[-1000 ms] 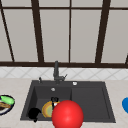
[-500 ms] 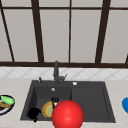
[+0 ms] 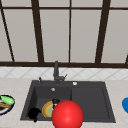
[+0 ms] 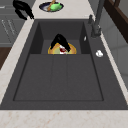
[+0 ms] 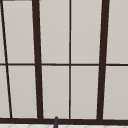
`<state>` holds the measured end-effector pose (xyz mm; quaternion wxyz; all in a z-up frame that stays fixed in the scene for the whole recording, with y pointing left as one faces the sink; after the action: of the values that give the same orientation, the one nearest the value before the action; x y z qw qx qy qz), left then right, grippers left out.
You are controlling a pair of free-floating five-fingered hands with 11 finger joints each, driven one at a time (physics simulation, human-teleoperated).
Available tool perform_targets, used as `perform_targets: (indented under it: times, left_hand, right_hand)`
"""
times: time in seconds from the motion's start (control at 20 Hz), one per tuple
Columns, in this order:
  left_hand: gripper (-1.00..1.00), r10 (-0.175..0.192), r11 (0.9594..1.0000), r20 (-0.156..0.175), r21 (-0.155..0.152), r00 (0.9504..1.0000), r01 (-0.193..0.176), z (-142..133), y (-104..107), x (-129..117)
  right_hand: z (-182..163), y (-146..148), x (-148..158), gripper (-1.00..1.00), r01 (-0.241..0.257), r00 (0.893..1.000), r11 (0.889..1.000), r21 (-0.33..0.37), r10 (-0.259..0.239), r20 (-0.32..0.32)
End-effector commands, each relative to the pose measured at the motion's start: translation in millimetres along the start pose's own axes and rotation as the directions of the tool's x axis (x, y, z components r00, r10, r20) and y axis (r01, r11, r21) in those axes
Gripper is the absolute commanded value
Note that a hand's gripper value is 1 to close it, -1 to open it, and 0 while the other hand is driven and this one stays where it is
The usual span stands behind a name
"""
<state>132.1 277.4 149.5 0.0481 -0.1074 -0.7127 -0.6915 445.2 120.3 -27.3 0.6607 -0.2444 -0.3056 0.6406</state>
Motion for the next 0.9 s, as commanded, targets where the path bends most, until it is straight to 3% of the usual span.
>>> perform_targets:
  times: [0.0,0.05,0.1,0.2,0.5,0.65,0.85]
  left_hand:
    - [0.00,0.000,1.0000,0.000,0.000,1.0000,0.000,0,0,0]
    - [0.00,0.000,1.0000,0.000,0.000,1.0000,0.000,0,0,0]
    - [0.00,0.000,1.0000,0.000,0.000,1.0000,0.000,0,0,0]
    - [0.00,0.000,1.0000,0.000,0.000,1.0000,0.000,0,0,0]
    - [0.00,0.000,1.0000,0.000,0.000,1.0000,0.000,0,0,0]
    - [0.00,0.000,1.0000,0.000,0.000,1.0000,0.000,0,0,0]
    - [0.00,0.000,1.0000,0.000,0.000,1.0000,0.000,0,0,0]
  right_hand:
    - [-12,8,3,-1.00,-0.041,0.999,0.999,0.014,0.041,-0.014]
    - [-14,10,4,-1.00,-0.042,0.999,0.999,0.011,0.042,-0.016]
    - [-17,10,5,1.00,-0.046,0.999,0.999,-0.006,0.046,-0.021]
    - [-23,10,4,1.00,-0.072,0.997,0.996,-0.057,0.070,-0.031]
    - [-17,4,2,1.00,-0.020,1.000,0.995,-0.099,0.018,-0.021]
    - [-11,-7,0,1.00,-0.005,1.000,0.987,-0.161,0.003,-0.009]
    - [7,-23,-7,1.00,0.007,1.000,0.992,-0.123,-0.008,-0.011]
